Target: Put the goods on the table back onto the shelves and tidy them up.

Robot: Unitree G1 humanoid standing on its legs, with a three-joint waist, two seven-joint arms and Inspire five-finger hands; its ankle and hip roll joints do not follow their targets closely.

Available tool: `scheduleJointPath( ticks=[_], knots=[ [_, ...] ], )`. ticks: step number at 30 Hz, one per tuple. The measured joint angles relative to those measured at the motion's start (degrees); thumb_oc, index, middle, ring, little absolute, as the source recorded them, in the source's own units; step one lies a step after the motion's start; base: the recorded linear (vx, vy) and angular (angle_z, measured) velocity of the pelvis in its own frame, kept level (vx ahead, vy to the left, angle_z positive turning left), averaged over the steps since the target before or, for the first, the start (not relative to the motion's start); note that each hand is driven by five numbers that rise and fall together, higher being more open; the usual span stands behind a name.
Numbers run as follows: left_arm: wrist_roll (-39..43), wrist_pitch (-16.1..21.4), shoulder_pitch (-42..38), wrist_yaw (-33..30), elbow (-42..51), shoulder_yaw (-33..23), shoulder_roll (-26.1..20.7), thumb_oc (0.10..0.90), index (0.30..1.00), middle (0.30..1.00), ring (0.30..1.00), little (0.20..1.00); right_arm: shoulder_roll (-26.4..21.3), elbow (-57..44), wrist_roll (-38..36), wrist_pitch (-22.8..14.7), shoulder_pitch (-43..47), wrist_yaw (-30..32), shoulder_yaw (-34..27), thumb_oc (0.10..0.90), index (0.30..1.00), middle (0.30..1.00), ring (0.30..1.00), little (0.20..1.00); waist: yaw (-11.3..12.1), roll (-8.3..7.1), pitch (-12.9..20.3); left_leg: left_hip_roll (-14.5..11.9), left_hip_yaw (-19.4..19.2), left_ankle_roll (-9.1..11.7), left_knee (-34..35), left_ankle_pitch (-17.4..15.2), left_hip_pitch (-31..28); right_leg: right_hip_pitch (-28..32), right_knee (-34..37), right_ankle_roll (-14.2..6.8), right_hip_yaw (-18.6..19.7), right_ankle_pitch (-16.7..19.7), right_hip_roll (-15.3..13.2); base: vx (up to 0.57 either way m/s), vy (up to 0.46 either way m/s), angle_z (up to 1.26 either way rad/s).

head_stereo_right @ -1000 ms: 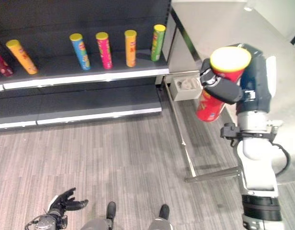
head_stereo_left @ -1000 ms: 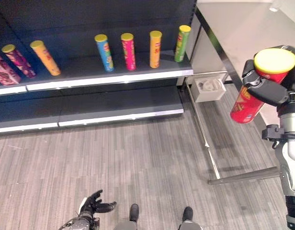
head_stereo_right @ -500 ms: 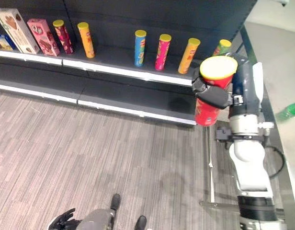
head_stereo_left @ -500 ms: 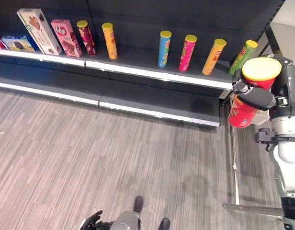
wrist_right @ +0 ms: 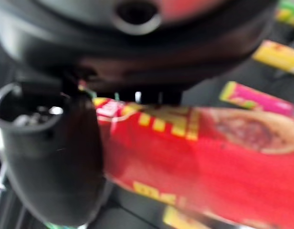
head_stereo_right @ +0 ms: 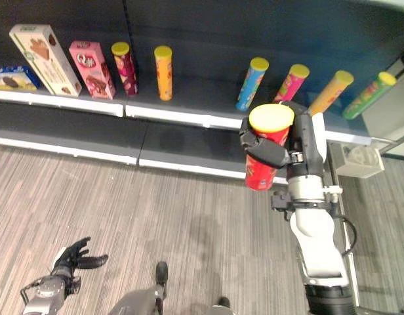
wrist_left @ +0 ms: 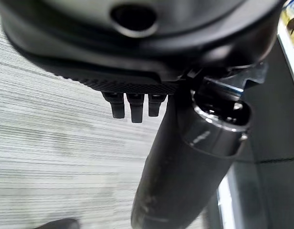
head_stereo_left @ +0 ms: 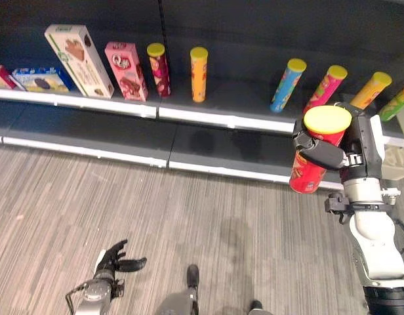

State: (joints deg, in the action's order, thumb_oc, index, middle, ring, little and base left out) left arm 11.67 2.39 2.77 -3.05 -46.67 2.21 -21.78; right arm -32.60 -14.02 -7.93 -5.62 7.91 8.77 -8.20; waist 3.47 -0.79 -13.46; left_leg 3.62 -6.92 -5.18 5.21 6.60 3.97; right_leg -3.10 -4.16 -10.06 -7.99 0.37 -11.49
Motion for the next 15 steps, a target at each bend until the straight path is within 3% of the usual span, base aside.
scheduleJointPath(
  ticks=[1,2,3,4,6,8,9,11,12,13,14,15],
  knots=[
    [0.02,0.34,1.28,0.14,-0.66,0.29,2.18,0.800,0.900,0.900,0.900,0.900,-0.84,0.33,-0.12,0.00,0.43,0.11,-0.07,0.400,0.300,0.300,0.300,0.300,-1.08,0.33,0.30,0.07,1.34,-1.37,-0.01,-1.80,-0.26,-3.43,-0.52,1.03,0.07,-0.24,1.22,0.31,0.170,-0.16],
    [0.04,-0.13,1.16,-0.18,-4.21,-1.25,4.57,0.800,0.900,0.900,0.900,0.900,-1.19,0.19,-0.15,-0.20,0.93,-0.02,1.76,0.400,0.300,0.300,0.300,0.300,-1.40,0.94,0.06,-1.52,0.67,-0.40,-0.05,-2.55,-0.39,-10.06,-4.21,1.28,2.31,-0.78,5.35,0.22,0.041,0.07],
    [-0.01,-1.58,2.28,0.72,-5.29,0.35,5.03,0.800,0.900,0.900,0.900,0.900,-1.16,1.33,-0.15,-0.18,-0.60,-0.33,2.67,0.400,0.300,0.300,0.300,0.300,-3.30,0.48,0.02,-2.24,1.62,0.80,-0.02,-2.24,-2.01,-12.10,0.13,2.11,3.58,0.52,10.75,0.16,-0.058,0.25],
    [0.00,-1.46,3.54,1.26,-4.25,1.13,5.36,0.800,0.900,0.900,0.900,0.900,-1.12,2.75,-0.15,-0.13,-0.90,-0.52,2.75,0.400,0.300,0.300,0.300,0.300,-3.64,-1.04,0.14,-1.16,1.80,1.18,0.08,-3.14,-3.55,-11.88,2.63,2.72,3.39,2.25,11.43,0.15,-0.097,0.66],
    [0.00,-1.07,6.51,1.12,-0.85,1.26,6.66,0.800,0.900,0.900,0.900,0.900,-1.21,4.18,-0.21,0.05,-1.05,-0.60,2.73,0.400,0.300,0.300,0.300,0.300,-3.18,-2.88,1.07,0.80,2.39,1.00,0.20,-4.41,-5.12,-11.59,2.05,6.15,0.13,4.31,10.02,0.09,-0.092,0.38],
    [0.09,-0.75,7.94,1.21,1.82,1.65,8.07,0.800,0.900,0.900,0.900,0.900,-1.93,4.59,-0.41,-0.02,0.00,-0.76,2.62,0.400,0.300,0.300,0.300,0.300,-1.86,-2.29,1.84,0.55,2.75,2.02,-0.04,-5.21,-5.66,-11.62,2.83,6.31,-1.97,6.38,9.97,0.05,-0.073,0.12],
    [0.10,-0.94,7.99,1.22,2.17,1.83,8.18,0.800,0.900,0.900,0.900,0.900,-2.55,4.78,-0.65,-0.07,0.85,-1.20,2.88,0.400,0.300,0.300,0.300,0.300,-0.09,-2.21,1.88,0.17,3.55,3.50,-0.48,-5.88,-5.63,-9.49,7.27,9.57,-2.54,10.59,10.86,0.07,-0.119,0.06],
    [0.12,-0.94,7.68,1.15,2.17,1.51,7.95,0.800,0.900,0.900,0.900,0.900,-2.70,4.83,-1.55,-0.03,1.05,-1.34,3.21,0.400,0.300,0.300,0.300,0.300,0.88,-2.50,1.62,-0.38,4.17,4.68,-5.10,-7.73,-3.78,-7.82,9.45,10.87,-2.60,11.03,11.39,0.01,-0.104,0.13],
    [0.16,-0.92,7.76,1.21,2.23,1.36,7.91,0.800,0.900,0.900,0.900,0.900,-2.63,4.93,-1.66,-0.04,1.17,-1.51,3.39,0.400,0.300,0.300,0.300,0.300,1.59,-2.31,1.46,-0.58,4.43,5.95,-9.35,-9.02,-2.29,-7.10,9.44,12.33,-2.92,10.15,11.56,-0.02,-0.045,0.28],
    [0.25,-0.82,7.04,1.23,2.32,1.11,7.74,0.800,0.900,0.900,0.900,0.900,-2.63,4.97,-1.91,-0.04,1.20,-1.15,3.30,0.400,0.300,0.300,0.300,0.300,1.28,-3.46,0.54,-0.24,4.28,8.15,-18.89,-10.77,2.12,-6.51,9.37,14.05,-2.88,10.07,10.89,0.07,0.018,0.20],
    [2.31,-0.45,6.64,1.16,2.78,-0.23,8.03,0.800,0.900,0.900,0.900,0.900,-2.73,4.96,-2.12,0.01,1.24,-1.66,3.33,0.400,0.300,0.300,0.300,0.300,2.40,-4.00,-1.44,-1.17,4.63,9.18,-32.21,-12.63,8.60,-4.28,9.40,14.87,-2.70,9.06,10.99,0.08,0.017,0.17],
    [3.09,0.10,6.40,1.13,3.10,-0.73,8.27,0.800,0.900,0.900,0.900,0.900,-2.75,4.97,-2.15,0.00,1.24,-1.68,3.31,0.400,0.300,0.300,0.300,0.300,2.37,-3.71,-1.80,-2.35,4.63,9.48,-34.09,-12.43,10.42,-3.41,9.51,15.58,-2.90,8.02,11.49,0.21,0.079,0.01]
  ],
)
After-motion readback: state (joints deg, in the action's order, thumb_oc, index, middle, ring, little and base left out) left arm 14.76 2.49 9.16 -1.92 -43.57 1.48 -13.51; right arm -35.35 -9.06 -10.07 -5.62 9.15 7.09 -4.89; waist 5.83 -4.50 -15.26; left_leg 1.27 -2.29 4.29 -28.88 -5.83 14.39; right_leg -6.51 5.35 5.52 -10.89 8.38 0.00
